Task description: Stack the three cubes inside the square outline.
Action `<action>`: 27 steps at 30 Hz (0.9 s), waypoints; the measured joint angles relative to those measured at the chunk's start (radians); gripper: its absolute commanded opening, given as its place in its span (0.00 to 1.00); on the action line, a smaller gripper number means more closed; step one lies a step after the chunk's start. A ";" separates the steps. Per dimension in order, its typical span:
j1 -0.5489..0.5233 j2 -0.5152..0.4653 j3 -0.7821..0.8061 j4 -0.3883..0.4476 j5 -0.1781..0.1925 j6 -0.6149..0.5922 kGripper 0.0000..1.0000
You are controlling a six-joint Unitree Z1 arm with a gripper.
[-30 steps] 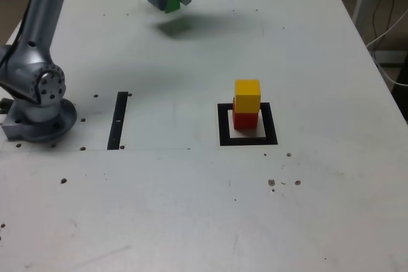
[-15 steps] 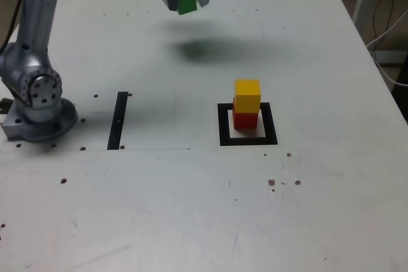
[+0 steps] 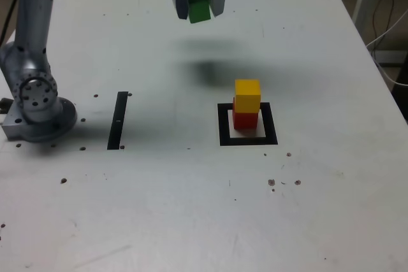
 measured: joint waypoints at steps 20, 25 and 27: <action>-0.347 0.021 -0.092 0.064 0.081 -0.074 0.27; -0.380 0.041 -0.107 0.065 0.057 -0.084 0.27; -0.393 0.052 -0.110 0.065 0.044 -0.087 0.27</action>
